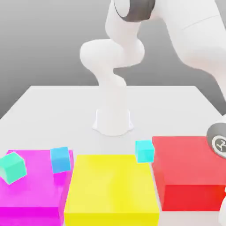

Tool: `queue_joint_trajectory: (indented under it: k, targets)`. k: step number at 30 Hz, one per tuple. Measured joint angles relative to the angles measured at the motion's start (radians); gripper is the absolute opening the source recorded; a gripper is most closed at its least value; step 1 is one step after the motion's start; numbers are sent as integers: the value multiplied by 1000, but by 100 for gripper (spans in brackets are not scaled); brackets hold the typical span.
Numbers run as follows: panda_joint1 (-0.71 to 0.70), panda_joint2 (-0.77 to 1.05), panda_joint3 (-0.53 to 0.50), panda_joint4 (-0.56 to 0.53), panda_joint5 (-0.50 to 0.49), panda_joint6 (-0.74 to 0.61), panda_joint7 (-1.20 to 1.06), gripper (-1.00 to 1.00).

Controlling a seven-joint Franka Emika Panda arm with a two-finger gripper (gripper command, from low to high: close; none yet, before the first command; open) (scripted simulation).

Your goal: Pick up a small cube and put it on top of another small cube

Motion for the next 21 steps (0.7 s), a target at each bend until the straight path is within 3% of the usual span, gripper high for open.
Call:
queue_joint_trajectory:
  k: [4,18,21]
  targets:
    - [-32,-124,19,-34,42,-88,-32,-100]
    - [-389,-516,-236,-337,165,-159,-196,-100]
    - [-535,-607,-311,-414,199,-168,-242,-100]
